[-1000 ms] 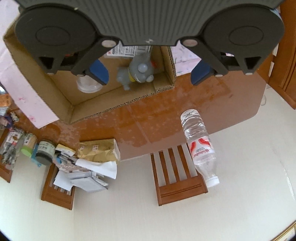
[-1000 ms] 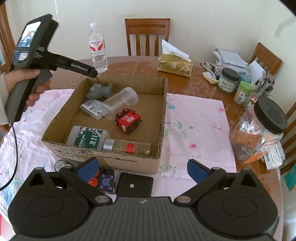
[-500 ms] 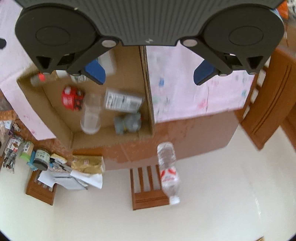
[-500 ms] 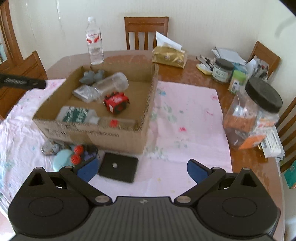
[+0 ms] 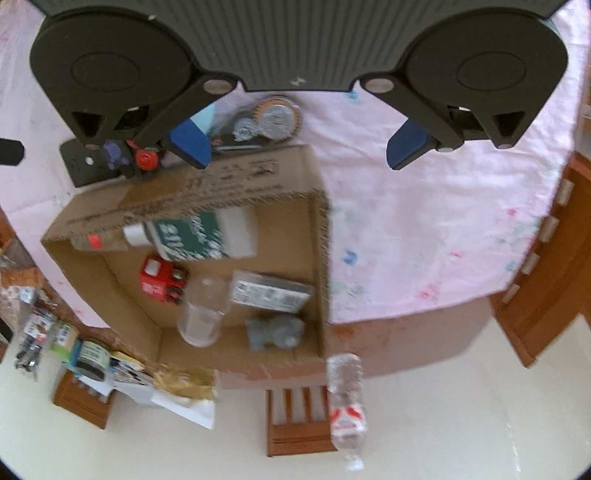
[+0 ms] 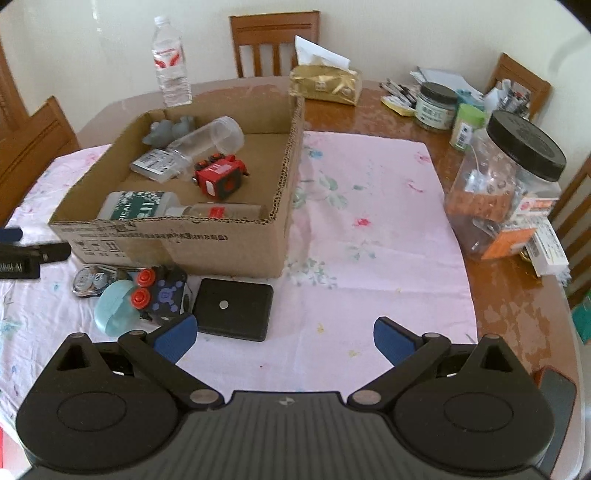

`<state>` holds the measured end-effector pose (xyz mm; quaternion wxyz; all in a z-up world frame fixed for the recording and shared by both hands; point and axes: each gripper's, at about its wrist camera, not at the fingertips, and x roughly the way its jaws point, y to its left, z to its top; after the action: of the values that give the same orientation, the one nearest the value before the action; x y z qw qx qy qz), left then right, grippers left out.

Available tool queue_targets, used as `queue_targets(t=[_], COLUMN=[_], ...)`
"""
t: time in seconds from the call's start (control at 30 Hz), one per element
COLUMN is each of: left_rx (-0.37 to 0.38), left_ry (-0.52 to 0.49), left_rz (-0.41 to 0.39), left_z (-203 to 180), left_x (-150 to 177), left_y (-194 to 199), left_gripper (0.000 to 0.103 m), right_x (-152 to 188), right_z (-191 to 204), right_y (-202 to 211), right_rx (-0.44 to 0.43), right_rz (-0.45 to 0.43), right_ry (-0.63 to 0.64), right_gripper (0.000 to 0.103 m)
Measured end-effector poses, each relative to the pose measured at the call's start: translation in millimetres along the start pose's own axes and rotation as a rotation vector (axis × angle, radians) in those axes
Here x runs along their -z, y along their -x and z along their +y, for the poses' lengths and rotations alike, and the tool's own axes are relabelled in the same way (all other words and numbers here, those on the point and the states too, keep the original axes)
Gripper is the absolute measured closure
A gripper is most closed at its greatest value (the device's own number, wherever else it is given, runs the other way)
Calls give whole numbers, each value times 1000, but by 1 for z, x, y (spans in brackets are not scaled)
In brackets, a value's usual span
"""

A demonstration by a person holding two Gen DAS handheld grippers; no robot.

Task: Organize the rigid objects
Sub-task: 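Move the left tool to the light blue round case while the right tool reaches the black square pad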

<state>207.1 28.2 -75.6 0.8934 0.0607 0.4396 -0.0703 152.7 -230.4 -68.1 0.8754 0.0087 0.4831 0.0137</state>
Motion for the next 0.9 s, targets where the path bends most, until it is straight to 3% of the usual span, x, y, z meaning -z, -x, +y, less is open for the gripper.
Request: queue_targets(t=[0.2,0.37,0.9], left_rx=[87,145,140], left_ry=[-12,-81,-89], left_rz=[18,18,82], left_z=[-7,-18,-25], left_x=[12,24,48], left_y=[-15,-15,-17], left_gripper=[2,2,2], right_x=[-1,6,-18], right_z=[9,11,24], right_y=[-5,-16,-76], right_rx=[54,80,-2], right_rz=[23,49,71], right_ry=[-25,-46,-19], right_gripper=[0,0,0])
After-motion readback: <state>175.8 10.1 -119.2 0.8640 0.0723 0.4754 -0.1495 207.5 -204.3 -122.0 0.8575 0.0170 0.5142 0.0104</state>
